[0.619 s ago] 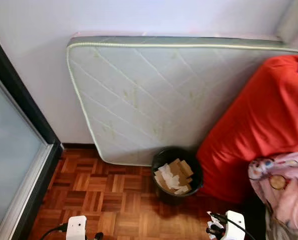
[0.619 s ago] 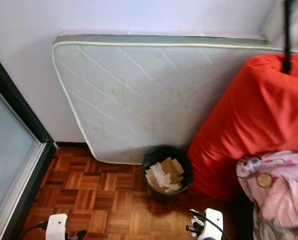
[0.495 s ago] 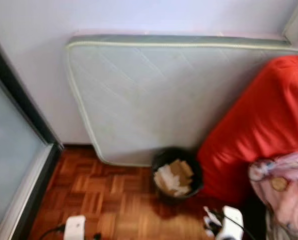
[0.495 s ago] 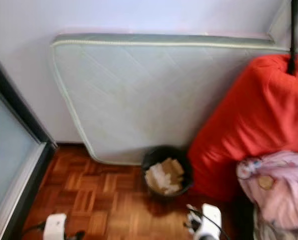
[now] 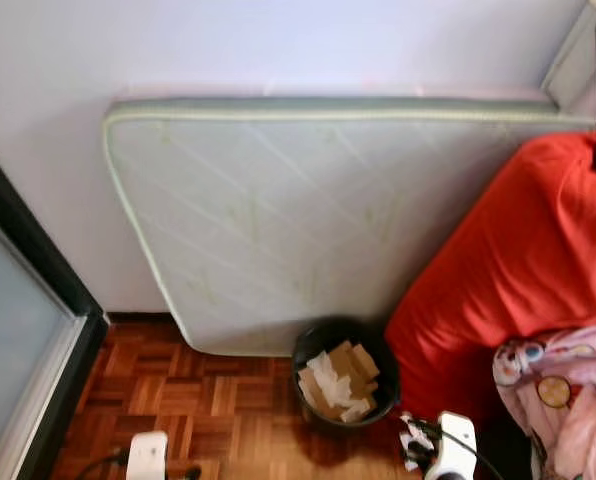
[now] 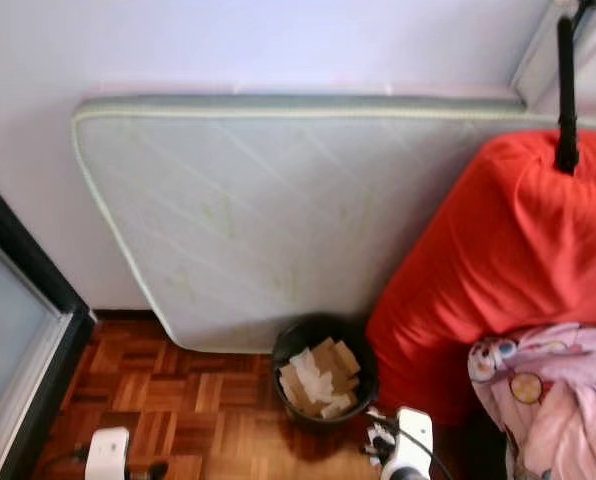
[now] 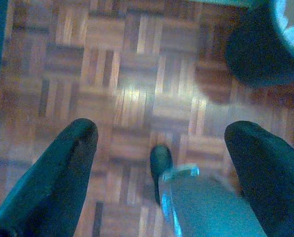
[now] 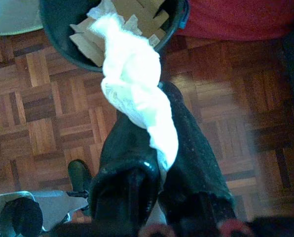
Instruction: Clean up the room
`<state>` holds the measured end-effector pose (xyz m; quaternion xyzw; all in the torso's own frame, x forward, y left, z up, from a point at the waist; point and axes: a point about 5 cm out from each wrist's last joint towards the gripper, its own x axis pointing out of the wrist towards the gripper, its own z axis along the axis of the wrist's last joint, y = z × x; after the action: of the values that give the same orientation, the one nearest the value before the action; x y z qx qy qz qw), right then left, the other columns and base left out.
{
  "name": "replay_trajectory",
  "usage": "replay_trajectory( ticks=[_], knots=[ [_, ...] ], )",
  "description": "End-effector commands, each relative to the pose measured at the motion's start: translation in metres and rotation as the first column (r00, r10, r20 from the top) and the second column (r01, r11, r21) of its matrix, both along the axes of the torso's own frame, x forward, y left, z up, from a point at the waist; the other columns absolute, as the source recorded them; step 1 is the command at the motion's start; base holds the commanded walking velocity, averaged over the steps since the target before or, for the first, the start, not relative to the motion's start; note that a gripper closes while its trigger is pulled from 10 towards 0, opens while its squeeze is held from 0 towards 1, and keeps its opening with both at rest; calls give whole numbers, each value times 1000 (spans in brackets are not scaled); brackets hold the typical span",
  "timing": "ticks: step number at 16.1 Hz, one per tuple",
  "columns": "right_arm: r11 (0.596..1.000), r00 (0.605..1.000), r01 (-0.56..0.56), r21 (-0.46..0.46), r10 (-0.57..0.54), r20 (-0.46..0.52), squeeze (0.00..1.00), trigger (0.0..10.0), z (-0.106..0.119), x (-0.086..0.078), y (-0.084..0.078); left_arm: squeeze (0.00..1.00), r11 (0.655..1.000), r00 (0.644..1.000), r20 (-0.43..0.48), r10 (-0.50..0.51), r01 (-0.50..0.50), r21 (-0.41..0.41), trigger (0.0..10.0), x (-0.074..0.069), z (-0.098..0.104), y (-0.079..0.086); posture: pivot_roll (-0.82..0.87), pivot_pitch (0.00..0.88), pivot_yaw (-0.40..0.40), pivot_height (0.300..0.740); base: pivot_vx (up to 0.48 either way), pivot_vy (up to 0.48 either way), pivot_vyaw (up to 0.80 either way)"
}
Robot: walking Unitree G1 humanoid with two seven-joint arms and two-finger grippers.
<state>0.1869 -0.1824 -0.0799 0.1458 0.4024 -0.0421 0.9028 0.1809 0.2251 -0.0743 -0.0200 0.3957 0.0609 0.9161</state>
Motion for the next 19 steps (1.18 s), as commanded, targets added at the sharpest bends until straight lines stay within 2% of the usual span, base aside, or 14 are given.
replay_trajectory(
  ticks=[1,12,16,18,19],
  knots=[
    [999,1000,24,-24,-24,-19,0,10000,-2,-6,-12,0,1000,1000,-21,-1,1,-16,10000,-4,-4,-6,-86,81,-35,740,274,0,0],
    [1000,1000,16,-26,-16,-11,0,10000,-1,-5,-11,0,1000,1000,-23,0,-1,-15,10000,-5,-4,-6,-86,81,-35,740,269,0,0],
    [999,999,-31,-15,31,37,0,10000,4,6,-4,0,1000,1000,-10,-8,7,-14,10000,-2,-3,-6,-84,83,-38,740,264,0,0],
    [997,994,-68,-28,70,81,0,10000,10,15,1,0,1000,1000,22,-6,6,-7,10000,4,1,-6,-82,85,-41,740,0,0,0],
    [993,984,-121,-18,122,126,0,10000,15,23,8,0,1000,997,73,-1,2,-11,10000,15,7,-8,-80,88,-43,740,0,0,0]
  ],
)
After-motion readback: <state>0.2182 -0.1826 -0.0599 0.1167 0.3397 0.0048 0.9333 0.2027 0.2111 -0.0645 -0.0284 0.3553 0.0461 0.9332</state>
